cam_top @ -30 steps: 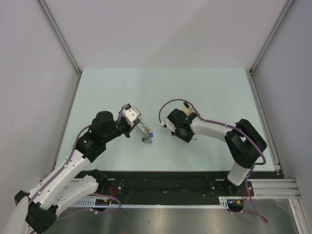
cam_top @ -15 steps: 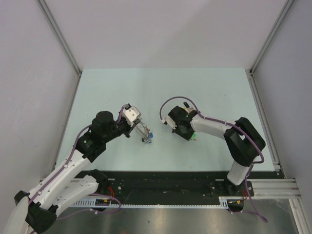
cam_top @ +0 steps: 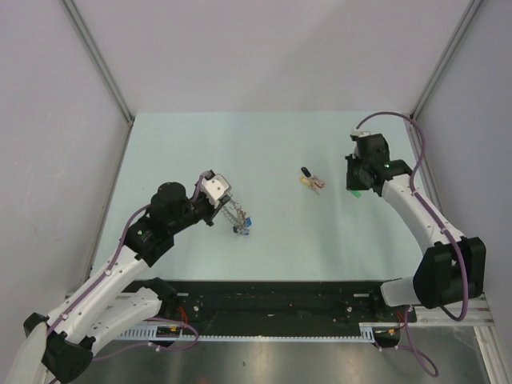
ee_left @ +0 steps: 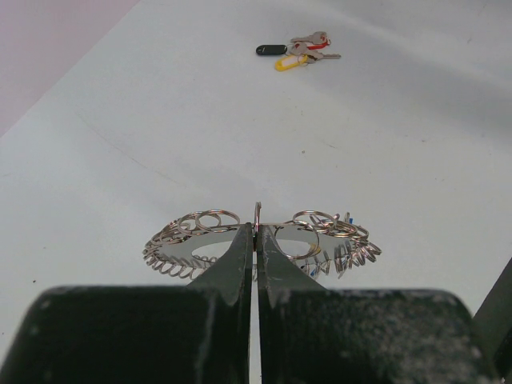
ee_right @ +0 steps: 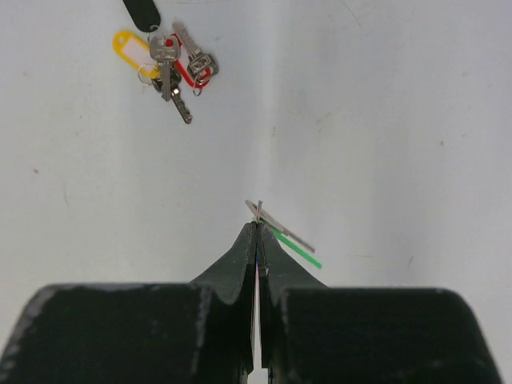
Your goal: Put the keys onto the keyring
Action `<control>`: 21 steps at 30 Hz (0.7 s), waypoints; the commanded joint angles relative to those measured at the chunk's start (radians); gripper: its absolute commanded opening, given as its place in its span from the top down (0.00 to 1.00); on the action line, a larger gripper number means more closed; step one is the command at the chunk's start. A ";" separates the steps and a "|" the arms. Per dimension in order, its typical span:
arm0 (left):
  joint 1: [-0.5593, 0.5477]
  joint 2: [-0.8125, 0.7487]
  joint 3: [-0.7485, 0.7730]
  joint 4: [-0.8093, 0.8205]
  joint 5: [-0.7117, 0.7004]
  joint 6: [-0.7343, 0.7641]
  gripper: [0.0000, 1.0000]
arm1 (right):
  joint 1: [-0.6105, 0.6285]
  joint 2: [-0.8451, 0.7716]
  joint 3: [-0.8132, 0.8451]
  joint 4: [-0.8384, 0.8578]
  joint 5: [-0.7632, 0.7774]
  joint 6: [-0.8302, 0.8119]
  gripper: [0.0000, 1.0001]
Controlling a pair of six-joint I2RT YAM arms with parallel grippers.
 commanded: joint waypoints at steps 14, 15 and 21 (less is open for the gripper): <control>0.005 -0.022 0.034 0.054 0.001 0.002 1.00 | -0.003 -0.217 -0.491 0.452 -0.382 0.826 1.00; 0.005 -0.022 0.034 0.054 0.002 -0.001 1.00 | 0.002 -0.219 -0.495 0.487 -0.399 0.851 1.00; 0.005 -0.024 0.034 0.053 0.001 0.001 1.00 | 0.115 -0.167 -0.511 0.643 -0.442 1.047 1.00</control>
